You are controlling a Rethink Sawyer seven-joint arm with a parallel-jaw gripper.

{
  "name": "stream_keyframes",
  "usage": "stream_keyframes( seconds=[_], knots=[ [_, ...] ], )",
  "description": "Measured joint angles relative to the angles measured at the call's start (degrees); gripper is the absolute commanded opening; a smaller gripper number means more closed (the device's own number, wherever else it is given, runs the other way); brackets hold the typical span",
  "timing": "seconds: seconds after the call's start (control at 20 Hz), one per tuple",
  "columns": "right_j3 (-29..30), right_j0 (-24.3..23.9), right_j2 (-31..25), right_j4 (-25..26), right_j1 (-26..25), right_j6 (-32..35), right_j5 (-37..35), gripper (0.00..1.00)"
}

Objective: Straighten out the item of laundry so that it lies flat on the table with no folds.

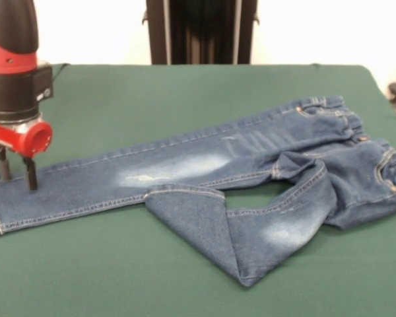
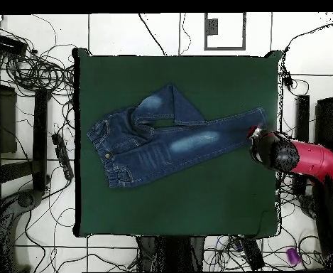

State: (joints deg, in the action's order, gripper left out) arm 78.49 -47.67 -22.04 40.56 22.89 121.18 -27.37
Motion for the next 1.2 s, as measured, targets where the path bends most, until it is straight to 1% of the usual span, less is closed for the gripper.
stream_keyframes(
  seconds=[0.2,0.25,0.6,0.8,1.2],
  knots=[
    [3.0,4.8,4.1,-0.4,4.5,0.0,-2.9,1.00],
    [4.5,6.7,5.4,-1.1,6.8,0.0,-4.8,1.00],
    [7.5,11.2,8.3,-5.2,12.4,0.0,-8.6,1.00],
    [7.8,14.3,10.7,-8.0,12.7,0.7,-8.3,1.00],
    [8.3,21.2,15.4,-12.6,11.5,3.5,-5.5,1.00]
  ],
)
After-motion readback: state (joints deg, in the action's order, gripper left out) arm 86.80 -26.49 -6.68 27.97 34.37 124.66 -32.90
